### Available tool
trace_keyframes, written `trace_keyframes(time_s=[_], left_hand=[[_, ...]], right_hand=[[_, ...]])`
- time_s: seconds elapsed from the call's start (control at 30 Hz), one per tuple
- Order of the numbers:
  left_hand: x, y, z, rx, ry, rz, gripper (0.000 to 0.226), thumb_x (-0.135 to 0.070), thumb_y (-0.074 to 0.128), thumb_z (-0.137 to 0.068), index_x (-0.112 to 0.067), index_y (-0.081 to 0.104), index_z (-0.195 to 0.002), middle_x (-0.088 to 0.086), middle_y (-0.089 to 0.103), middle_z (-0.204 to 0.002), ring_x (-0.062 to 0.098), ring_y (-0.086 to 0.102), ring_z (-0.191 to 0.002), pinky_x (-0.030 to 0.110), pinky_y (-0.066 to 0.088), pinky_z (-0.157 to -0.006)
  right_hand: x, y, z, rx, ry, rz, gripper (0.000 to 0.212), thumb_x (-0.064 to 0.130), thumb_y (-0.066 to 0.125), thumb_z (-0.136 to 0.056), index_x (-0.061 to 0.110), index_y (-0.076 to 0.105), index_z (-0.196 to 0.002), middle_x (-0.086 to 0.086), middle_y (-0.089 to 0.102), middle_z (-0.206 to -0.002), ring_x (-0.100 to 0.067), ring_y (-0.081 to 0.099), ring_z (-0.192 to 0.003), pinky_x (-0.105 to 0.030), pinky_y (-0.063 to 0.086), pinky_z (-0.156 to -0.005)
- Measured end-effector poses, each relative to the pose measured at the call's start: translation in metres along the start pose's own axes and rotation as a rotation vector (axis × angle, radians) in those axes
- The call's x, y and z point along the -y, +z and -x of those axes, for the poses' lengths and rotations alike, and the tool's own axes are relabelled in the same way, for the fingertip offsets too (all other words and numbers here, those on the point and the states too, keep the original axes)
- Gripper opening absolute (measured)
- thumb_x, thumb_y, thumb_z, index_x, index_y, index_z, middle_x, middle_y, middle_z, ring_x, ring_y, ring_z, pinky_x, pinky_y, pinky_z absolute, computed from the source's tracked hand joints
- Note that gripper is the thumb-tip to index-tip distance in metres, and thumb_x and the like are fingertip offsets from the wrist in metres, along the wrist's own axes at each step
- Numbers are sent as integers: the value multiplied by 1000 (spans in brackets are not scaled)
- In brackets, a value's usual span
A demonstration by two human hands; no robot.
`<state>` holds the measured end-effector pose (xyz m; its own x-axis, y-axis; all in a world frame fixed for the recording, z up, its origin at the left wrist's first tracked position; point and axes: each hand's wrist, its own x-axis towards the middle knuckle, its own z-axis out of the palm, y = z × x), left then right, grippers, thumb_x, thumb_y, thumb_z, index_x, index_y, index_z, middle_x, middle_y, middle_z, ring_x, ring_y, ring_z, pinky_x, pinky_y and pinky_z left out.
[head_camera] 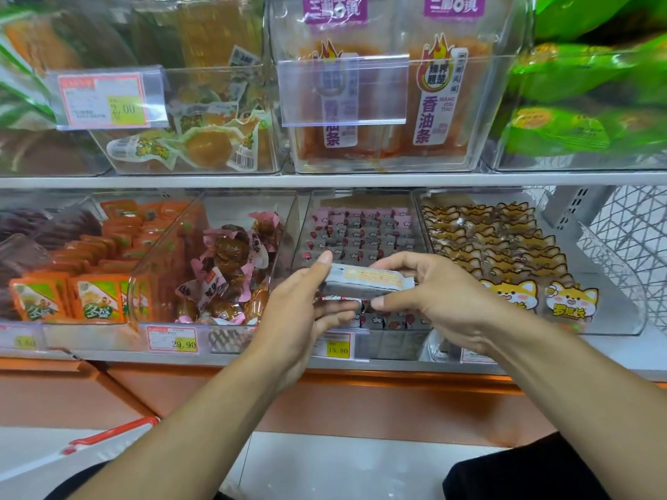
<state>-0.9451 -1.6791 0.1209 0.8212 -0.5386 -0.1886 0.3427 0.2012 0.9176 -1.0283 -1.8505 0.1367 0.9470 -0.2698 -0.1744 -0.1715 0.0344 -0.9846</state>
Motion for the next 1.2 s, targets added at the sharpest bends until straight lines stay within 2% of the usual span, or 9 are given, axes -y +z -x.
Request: trace_keyframes(time_s=[0.2,0.33,0.43,0.6,0.8,0.9,1.03,1.13,1.2], left_hand=[[1,-1,-1,-61,49,31,9,-16,67,-94,-8,71,-91,12,76,-96,22,75,-88,26,60,-69],[-1,-2,-1,-28,92,-6,17,5,63,-89,-11,69,-92,19,74,-105,25,72,-89,30,61,-71],[-2,0,0,-10,113,33,21,9,64,-85,-7,67,-98,16,75,-106,23,73,-94,30,62,-79],[-1,-2,-3,-20,-19,115,27,-25,73,-86,-5,69,-105,11,77,-98,24,75,-89,30,61,-72],[3,-3,-6,-55,-23,69,15,-18,69,-91,-6,69,-99,7,77,-84,13,73,-70,22,58,-66],[3,-1,-6,-45,22,44,21,-15,73,-87,-5,67,-105,11,78,-94,15,75,-79,20,58,-65],[6,0,-4,-98,125,-83,23,-8,74,-88,-7,66,-109,8,78,-91,20,74,-83,26,62,-71],[10,-2,-6,-158,259,-381,16,-16,76,-88,-18,69,-103,-1,76,-90,20,73,-86,32,63,-77],[15,0,-7,-126,373,-597,15,-19,76,-88,-25,69,-100,-9,74,-92,9,70,-89,21,58,-79]], right_hand=[[2,-2,-1,5,50,-207,76,19,92,-58,17,59,-126,-12,75,-111,-27,75,-100,-29,61,-80],[3,-3,0,49,143,-229,46,37,73,-86,5,69,-118,-11,76,-96,-20,72,-78,-32,62,-79],[3,-2,0,48,133,-224,33,30,67,-93,7,70,-116,-12,75,-99,-20,69,-75,-29,61,-76],[3,-4,0,108,46,-277,39,20,72,-82,10,64,-119,-14,74,-102,-24,71,-84,-29,62,-78],[2,-4,0,69,17,-312,46,7,79,-76,10,66,-120,-18,74,-112,-31,73,-98,-32,61,-82],[3,-4,-1,-13,32,-366,49,8,79,-76,4,60,-121,-17,77,-104,-30,75,-96,-31,63,-78],[7,-10,-4,-294,-82,-276,32,7,76,-83,6,61,-112,-9,78,-102,-21,76,-95,-33,61,-86],[12,-28,-9,-593,-301,135,27,17,82,-83,18,66,-105,2,77,-98,-11,73,-91,-27,57,-84],[15,-40,-12,-693,-413,318,30,22,85,-80,27,65,-101,11,75,-95,-1,71,-85,-19,54,-77]])
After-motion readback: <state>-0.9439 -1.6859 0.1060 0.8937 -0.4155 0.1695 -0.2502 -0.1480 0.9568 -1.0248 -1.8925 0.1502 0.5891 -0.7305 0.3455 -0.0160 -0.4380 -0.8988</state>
